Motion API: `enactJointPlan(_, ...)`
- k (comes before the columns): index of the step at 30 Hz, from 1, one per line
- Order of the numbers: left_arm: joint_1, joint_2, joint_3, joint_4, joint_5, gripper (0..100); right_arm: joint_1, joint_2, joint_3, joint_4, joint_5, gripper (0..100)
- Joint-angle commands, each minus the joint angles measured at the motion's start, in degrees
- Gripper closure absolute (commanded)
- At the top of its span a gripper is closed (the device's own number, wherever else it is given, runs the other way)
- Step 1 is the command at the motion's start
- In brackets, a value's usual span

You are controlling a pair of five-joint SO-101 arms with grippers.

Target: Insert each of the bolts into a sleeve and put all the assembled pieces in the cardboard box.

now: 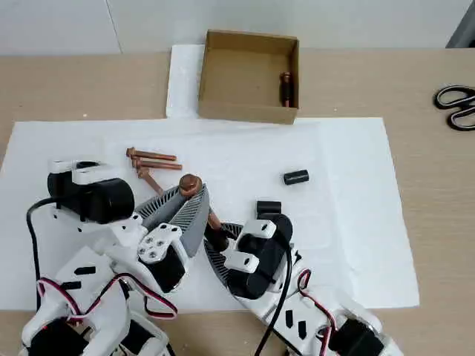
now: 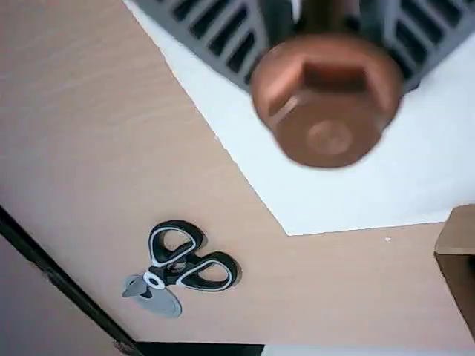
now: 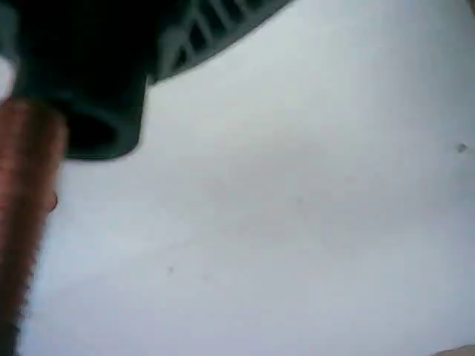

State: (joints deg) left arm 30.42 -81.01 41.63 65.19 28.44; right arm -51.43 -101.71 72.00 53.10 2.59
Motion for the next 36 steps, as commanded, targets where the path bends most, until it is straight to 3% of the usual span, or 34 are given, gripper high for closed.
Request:
enactJointPlan(1,0.3,0.4,-0.7,-1.1,-0.9,100,-0.2,-0.7,-1.8,-1.8,0.7,99.6)
enactJointPlan(8,-3.3,0.4,-1.5,-0.4,-2.7,100,-0.1,-0.7,-1.9,-1.8,0.7,99.6)
enactJointPlan(22,-3.0,0.4,-1.2,1.1,-2.4,100,-0.1,-0.7,-1.8,-2.2,0.7,99.6)
enactJointPlan(28,1.5,0.4,-1.6,4.0,0.5,100,0.0,-0.7,-1.8,-2.1,0.7,99.6)
enactJointPlan(36,1.7,0.4,-1.5,5.2,0.9,100,2.5,-0.7,-1.8,-2.2,0.7,99.6)
